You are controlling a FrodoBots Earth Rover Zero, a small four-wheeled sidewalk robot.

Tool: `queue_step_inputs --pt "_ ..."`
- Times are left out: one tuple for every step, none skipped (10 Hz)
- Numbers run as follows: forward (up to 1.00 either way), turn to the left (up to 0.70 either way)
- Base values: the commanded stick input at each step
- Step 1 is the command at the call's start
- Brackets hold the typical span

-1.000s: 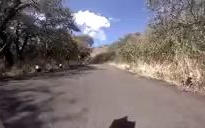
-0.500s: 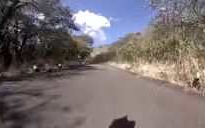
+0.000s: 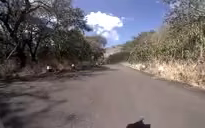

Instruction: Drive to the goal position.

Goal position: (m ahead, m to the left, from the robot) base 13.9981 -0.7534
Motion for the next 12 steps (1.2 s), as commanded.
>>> queue_step_inputs --pt "0.5 0.0" --pt "0.5 0.0" --pt "0.5 0.0" --pt "0.5 0.0" --pt "0.5 0.0" --pt "0.5 0.0" --pt "0.5 0.0" --pt "0.5 0.0" --pt "0.5 0.0" --pt "0.5 0.0" --pt "0.5 0.0" --pt "0.5 0.0"
